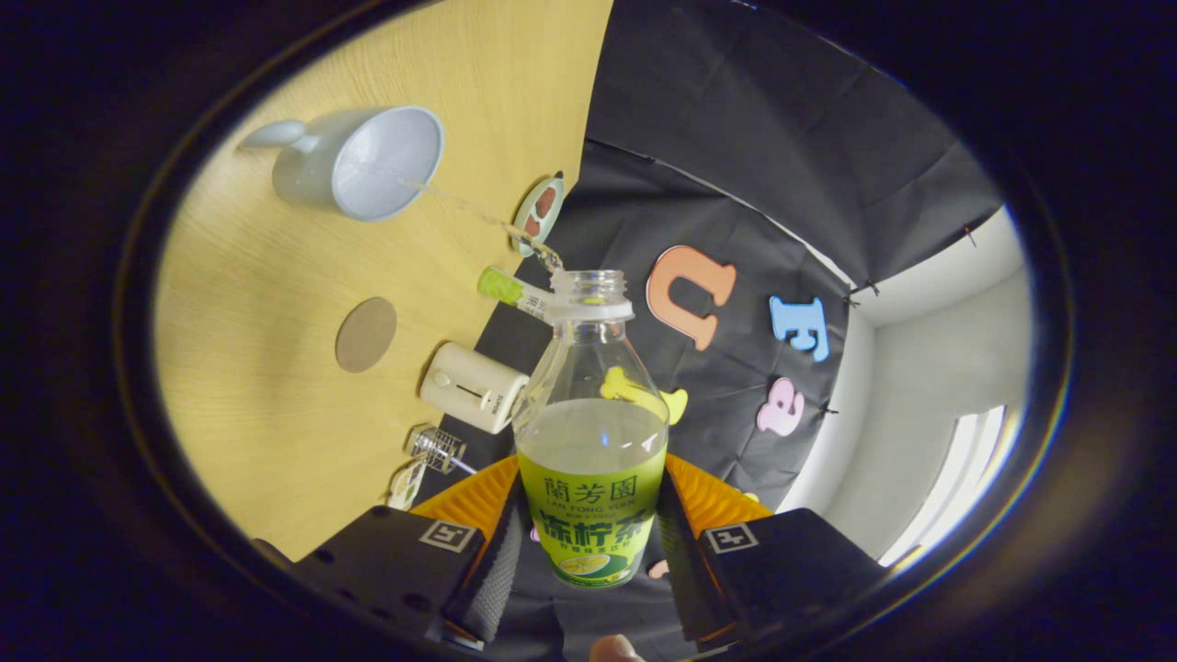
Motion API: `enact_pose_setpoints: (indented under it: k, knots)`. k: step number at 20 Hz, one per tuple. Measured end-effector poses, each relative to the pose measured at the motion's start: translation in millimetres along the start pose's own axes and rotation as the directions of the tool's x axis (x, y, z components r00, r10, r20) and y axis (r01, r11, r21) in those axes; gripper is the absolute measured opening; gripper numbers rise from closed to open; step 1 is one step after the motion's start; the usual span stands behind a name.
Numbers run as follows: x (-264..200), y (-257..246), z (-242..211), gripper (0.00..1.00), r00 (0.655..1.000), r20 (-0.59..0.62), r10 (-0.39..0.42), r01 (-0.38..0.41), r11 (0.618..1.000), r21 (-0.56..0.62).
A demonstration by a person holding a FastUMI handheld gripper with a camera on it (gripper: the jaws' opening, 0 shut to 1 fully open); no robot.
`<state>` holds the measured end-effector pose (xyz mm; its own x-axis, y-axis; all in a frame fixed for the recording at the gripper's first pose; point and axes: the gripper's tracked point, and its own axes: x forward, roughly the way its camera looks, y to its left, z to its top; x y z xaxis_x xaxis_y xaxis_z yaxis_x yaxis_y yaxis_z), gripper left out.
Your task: Take the bottle from table, then pour the juice into the cup, finally place the bottle on the coaster
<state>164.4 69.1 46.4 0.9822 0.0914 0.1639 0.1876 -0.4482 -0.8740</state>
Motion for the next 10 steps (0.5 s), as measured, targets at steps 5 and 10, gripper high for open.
enact_pose_setpoints:
  k: [5, 10]
  knots:
    - [0, -7, 3, 0.76, 1.0, 0.01, -0.011, 0.011, 1.0, -0.025]
    - [-1, -17, 2, 0.76, 0.999, 0.011, -0.036, 0.036, 0.998, -0.053]
